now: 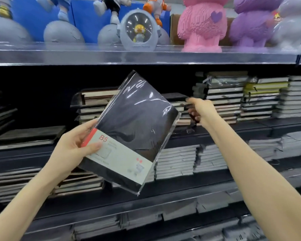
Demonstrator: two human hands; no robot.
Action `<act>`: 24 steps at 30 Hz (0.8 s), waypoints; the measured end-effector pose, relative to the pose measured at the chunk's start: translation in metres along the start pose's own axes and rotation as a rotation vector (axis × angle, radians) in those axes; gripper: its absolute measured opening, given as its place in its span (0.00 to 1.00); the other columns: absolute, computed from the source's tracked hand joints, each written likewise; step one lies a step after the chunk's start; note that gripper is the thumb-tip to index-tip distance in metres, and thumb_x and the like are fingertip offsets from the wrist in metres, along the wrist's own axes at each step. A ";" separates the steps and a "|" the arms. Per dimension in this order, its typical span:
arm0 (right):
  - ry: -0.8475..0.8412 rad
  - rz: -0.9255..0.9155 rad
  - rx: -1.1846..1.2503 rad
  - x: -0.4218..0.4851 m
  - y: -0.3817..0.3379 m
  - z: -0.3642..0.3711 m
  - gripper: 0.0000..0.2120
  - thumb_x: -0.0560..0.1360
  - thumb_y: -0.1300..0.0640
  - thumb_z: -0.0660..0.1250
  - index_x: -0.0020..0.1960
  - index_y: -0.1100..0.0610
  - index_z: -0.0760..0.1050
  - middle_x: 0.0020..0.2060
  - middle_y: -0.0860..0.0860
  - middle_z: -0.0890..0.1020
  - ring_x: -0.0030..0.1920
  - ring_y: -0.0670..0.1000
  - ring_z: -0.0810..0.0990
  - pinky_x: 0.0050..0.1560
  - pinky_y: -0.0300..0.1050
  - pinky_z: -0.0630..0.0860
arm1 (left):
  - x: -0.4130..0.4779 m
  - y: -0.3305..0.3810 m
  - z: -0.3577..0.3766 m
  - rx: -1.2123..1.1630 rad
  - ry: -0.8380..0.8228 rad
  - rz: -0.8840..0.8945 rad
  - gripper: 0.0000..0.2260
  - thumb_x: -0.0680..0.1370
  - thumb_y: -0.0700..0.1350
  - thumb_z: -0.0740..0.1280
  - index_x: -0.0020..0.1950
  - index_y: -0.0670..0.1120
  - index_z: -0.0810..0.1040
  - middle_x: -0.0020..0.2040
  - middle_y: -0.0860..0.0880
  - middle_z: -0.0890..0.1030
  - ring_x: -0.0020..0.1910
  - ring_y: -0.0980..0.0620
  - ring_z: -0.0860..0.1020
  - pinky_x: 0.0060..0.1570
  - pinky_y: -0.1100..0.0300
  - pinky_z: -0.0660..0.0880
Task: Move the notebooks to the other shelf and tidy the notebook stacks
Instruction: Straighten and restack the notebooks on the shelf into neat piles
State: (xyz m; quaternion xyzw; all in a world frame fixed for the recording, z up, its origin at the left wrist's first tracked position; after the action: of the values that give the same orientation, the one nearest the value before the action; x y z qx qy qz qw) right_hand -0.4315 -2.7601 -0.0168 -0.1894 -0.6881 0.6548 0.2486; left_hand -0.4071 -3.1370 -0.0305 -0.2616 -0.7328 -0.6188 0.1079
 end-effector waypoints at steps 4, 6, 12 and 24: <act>-0.008 0.096 0.146 -0.030 0.012 -0.002 0.07 0.73 0.58 0.66 0.47 0.60 0.73 0.30 0.53 0.76 0.25 0.46 0.73 0.25 0.36 0.71 | -0.014 0.004 -0.006 -0.014 -0.032 0.012 0.27 0.71 0.27 0.67 0.60 0.56 0.75 0.42 0.54 0.85 0.41 0.56 0.83 0.38 0.67 0.78; -0.062 0.139 0.229 -0.052 0.020 -0.007 0.06 0.74 0.58 0.64 0.48 0.59 0.72 0.38 0.55 0.77 0.36 0.54 0.79 0.32 0.45 0.79 | -0.023 0.008 -0.013 -0.022 -0.060 0.036 0.28 0.70 0.30 0.68 0.58 0.61 0.77 0.43 0.52 0.85 0.42 0.54 0.83 0.40 0.65 0.79; -0.022 0.235 0.323 -0.043 0.010 -0.011 0.06 0.75 0.58 0.69 0.48 0.59 0.74 0.36 0.54 0.82 0.41 0.53 0.80 0.29 0.51 0.81 | -0.036 0.026 -0.033 -0.042 -0.090 0.128 0.28 0.67 0.35 0.70 0.51 0.70 0.79 0.41 0.56 0.85 0.40 0.59 0.83 0.36 0.69 0.77; 0.099 -0.181 0.202 -0.183 0.073 -0.076 0.09 0.75 0.59 0.67 0.54 0.55 0.79 0.50 0.52 0.85 0.50 0.52 0.82 0.43 0.40 0.80 | -0.034 0.006 -0.031 -0.398 -0.099 0.020 0.23 0.67 0.35 0.68 0.56 0.58 0.78 0.45 0.51 0.85 0.43 0.54 0.83 0.40 0.62 0.81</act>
State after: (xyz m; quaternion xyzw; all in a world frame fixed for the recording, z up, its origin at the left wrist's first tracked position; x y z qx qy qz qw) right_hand -0.2444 -2.8004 -0.1054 -0.1325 -0.6199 0.6854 0.3582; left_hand -0.3807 -3.1745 -0.0358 -0.3148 -0.5981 -0.7366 0.0242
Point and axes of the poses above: each hand's wrist, its own x-axis towards the middle knuckle, its own z-axis out of the palm, y = z × x, the point moved 10 cm from there along x, towards the middle knuckle
